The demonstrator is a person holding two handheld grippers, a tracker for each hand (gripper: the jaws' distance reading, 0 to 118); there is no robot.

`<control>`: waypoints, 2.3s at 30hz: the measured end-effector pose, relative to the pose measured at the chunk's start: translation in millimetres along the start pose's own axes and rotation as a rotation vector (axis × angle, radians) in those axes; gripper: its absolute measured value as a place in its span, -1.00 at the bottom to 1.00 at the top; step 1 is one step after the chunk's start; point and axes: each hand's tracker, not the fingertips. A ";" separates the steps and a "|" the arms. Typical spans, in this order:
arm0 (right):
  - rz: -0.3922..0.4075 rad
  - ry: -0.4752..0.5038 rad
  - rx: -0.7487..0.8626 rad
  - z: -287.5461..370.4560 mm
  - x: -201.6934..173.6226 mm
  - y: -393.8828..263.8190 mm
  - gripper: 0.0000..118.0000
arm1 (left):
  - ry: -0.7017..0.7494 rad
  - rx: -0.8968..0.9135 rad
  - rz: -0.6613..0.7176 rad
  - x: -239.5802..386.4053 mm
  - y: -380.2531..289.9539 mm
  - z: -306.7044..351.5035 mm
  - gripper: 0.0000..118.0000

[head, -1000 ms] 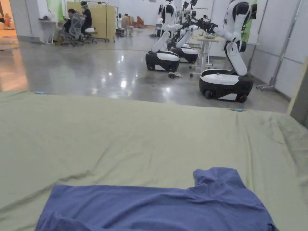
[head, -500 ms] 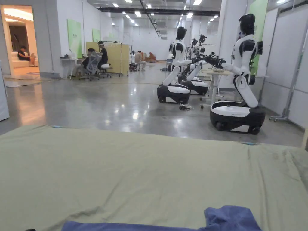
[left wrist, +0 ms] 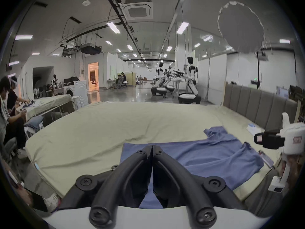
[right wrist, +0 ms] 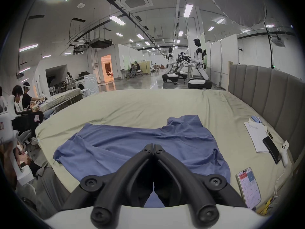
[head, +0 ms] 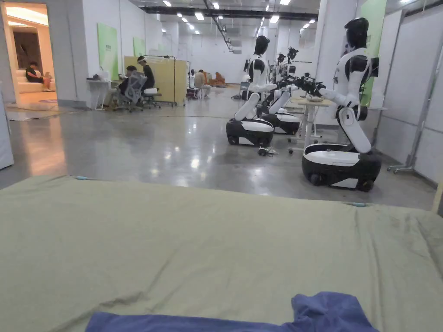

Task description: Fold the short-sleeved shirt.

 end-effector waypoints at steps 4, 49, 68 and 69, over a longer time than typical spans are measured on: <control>0.052 -0.030 -0.012 -2.2 -2.5 -4.9 -1.00 | -0.036 0.000 0.041 -0.2 -3.5 -0.7 -0.93; -0.164 0.001 -0.231 -15.5 63.2 -35.1 -1.00 | 0.039 -0.770 0.051 -73.5 -50.6 -345.4 0.25; -0.156 -0.021 -0.272 -107.8 133.0 48.9 -0.91 | -0.030 -0.817 -0.030 -49.9 -42.9 -346.9 -0.90; -0.174 -0.018 -0.326 -130.3 145.2 57.0 -0.60 | -0.030 -0.841 -0.012 -50.2 -44.2 -349.7 -0.90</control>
